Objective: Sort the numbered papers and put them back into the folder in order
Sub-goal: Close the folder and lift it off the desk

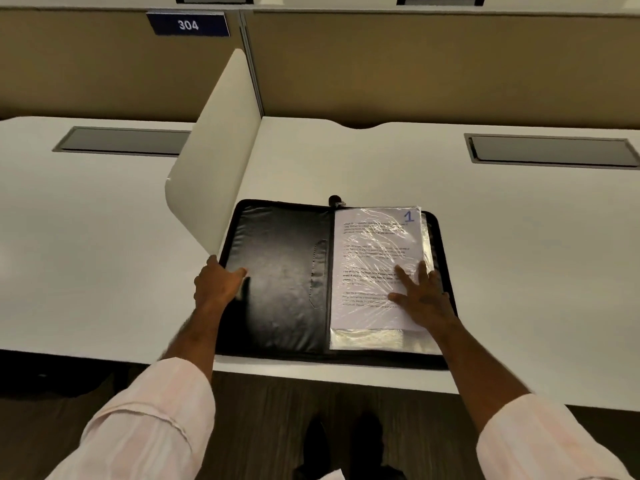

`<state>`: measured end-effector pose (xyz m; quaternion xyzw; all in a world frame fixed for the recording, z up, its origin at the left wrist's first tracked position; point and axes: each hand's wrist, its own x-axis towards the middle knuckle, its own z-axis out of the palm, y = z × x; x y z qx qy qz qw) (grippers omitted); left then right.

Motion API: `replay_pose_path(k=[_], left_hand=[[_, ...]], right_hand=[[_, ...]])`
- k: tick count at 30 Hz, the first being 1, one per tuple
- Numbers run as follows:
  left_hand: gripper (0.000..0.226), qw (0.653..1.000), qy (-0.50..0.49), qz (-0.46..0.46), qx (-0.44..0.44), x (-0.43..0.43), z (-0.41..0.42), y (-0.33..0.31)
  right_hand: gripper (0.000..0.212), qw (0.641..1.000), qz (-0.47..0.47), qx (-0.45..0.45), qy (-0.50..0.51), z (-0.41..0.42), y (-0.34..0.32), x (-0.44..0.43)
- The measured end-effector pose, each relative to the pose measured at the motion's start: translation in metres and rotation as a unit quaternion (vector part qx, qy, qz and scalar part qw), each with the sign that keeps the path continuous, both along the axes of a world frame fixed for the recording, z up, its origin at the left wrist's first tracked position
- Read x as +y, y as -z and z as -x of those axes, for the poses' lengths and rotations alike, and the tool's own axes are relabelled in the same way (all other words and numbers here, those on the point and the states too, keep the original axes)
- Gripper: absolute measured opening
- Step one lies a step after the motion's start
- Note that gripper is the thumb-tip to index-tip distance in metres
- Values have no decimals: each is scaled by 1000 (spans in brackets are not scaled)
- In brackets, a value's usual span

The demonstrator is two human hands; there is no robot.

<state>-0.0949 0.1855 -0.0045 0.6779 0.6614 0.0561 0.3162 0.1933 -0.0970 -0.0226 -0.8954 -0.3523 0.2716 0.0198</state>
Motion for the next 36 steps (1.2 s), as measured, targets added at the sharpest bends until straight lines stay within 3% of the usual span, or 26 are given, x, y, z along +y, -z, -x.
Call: replay_pose_path(k=[6, 10, 13, 17, 20, 24, 27, 30, 36], left_hand=[[75, 997, 47, -32, -52, -2, -6, -82], [66, 983, 136, -47, -110, -19, -37, -135], [54, 961, 177, 6, -211, -49, -72, -165], [50, 924, 233, 74, -293, -93, -117, -168], [51, 917, 293, 47, -268, -120, -144, -147], [56, 905, 383, -10, -184, -146, -173, -102], [81, 912, 402, 37, -71, -162, -178, -61], [82, 907, 417, 54, 5, -172, -171, -30], [87, 909, 407, 32, 77, -178, -170, 1]], right_hand=[[73, 998, -2, -55, -15, 6, -10, -6], [77, 986, -153, -13, 63, 7, -34, 0], [70, 936, -307, 75, 156, 1, -62, 8], [57, 872, -417, 148, 211, -9, -96, 10], [60, 829, -445, 221, 259, -20, -116, 7], [63, 804, -416, 311, 291, -36, -129, -3], [62, 833, -383, 302, 263, -41, -113, -16], [57, 860, -371, 257, 236, -49, -84, -28], [62, 947, -226, 129, 187, -64, -37, -42]])
